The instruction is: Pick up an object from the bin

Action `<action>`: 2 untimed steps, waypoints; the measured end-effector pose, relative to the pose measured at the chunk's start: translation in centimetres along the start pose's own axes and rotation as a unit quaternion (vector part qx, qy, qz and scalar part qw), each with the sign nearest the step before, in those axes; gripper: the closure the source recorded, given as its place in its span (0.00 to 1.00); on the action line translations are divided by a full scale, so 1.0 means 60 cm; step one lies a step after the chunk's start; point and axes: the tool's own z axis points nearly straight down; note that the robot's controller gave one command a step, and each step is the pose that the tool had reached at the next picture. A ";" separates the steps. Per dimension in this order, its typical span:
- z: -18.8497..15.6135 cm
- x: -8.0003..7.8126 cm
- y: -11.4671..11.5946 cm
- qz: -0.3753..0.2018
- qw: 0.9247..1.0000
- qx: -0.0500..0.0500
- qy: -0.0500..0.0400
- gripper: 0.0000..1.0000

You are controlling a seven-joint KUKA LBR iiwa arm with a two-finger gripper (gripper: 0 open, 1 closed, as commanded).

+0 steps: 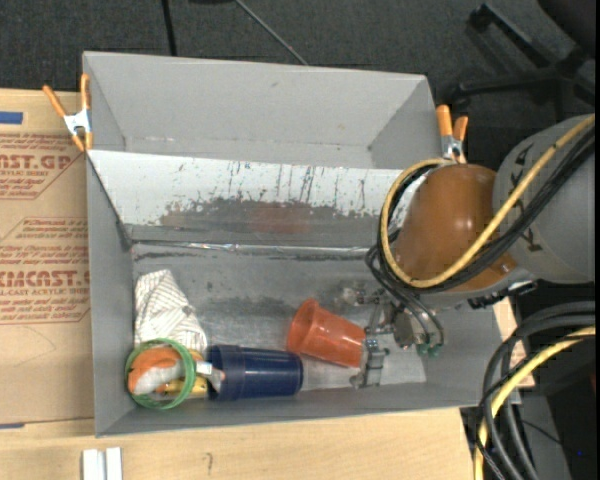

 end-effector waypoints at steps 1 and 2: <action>-0.006 -0.003 0.000 0.000 1.000 0.000 -0.004 0.00; 0.113 -0.035 0.024 -0.042 0.999 0.000 -0.010 1.00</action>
Offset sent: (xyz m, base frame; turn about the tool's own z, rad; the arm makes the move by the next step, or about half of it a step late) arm 0.0168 0.0141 -0.0693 -0.0874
